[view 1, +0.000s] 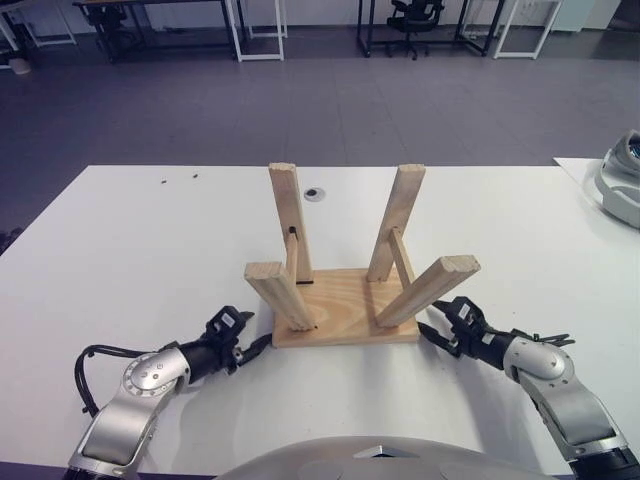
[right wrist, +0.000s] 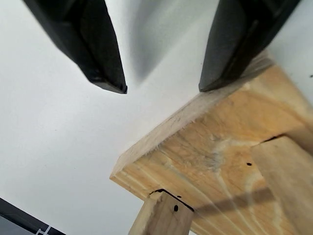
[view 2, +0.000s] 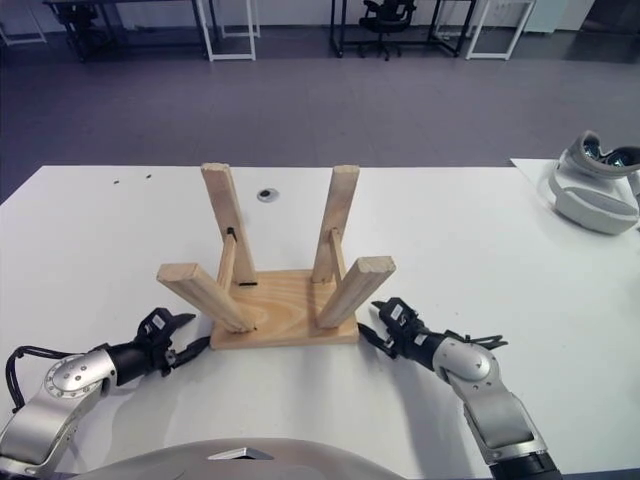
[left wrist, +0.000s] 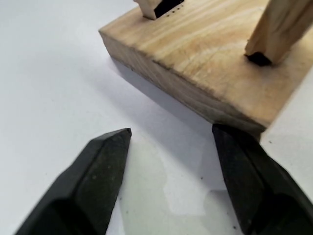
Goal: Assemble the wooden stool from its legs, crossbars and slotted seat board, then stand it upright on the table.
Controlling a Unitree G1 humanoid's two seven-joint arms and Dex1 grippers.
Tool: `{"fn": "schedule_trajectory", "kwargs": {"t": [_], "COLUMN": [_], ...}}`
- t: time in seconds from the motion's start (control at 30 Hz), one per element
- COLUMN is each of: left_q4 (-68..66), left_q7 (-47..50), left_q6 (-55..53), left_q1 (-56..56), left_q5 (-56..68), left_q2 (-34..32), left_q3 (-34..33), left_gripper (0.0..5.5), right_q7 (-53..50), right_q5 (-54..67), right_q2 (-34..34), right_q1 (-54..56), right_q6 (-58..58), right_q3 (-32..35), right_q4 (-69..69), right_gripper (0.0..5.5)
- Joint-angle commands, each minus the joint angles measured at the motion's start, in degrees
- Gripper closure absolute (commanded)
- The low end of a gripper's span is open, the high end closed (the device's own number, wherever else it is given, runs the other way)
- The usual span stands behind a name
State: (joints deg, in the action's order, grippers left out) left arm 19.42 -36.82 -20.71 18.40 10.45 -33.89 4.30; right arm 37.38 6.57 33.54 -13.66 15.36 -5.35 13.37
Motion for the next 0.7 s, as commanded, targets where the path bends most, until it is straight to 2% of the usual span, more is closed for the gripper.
{"fn": "schedule_trajectory", "kwargs": {"t": [0.03,0.17,0.3,0.43,0.5,0.6,0.7], "left_q4": [1.4,11.3,21.1,25.3,25.0,19.1,11.7], "left_q7": [-1.7,-5.9,-10.7,-10.9,-10.7,-12.0,-16.1], "left_q6": [-1.6,-5.0,-11.9,-16.7,-18.3,-16.3,-10.9], "left_q1": [-2.6,-0.1,-0.4,-4.7,-5.5,-1.6,0.6], "left_q5": [2.5,9.6,20.1,29.7,30.5,21.1,13.7], "left_q2": [3.2,0.5,-7.6,-10.6,-11.9,-16.7,-22.1], "left_q3": [3.8,0.1,-11.6,-18.9,-19.8,-15.3,-14.0], "left_gripper": [2.43,2.43,2.43,2.43,2.43,2.43,2.43], "right_q7": [3.9,6.2,8.2,9.3,10.1,11.0,13.9], "right_q5": [3.1,9.3,20.5,29.2,29.2,22.0,15.1], "right_q2": [-1.5,1.0,5.3,9.6,11.8,15.7,20.2], "right_q1": [1.6,2.8,4.1,5.9,5.4,1.5,0.3], "right_q6": [2.0,8.8,18.8,24.9,25.6,22.0,15.4], "right_q3": [-4.0,0.5,9.3,17.7,18.7,15.0,13.9], "right_q4": [4.1,10.4,20.4,25.3,25.5,23.8,17.7], "right_gripper": [2.72,2.72,2.72,2.72,2.72,2.72,2.72]}}
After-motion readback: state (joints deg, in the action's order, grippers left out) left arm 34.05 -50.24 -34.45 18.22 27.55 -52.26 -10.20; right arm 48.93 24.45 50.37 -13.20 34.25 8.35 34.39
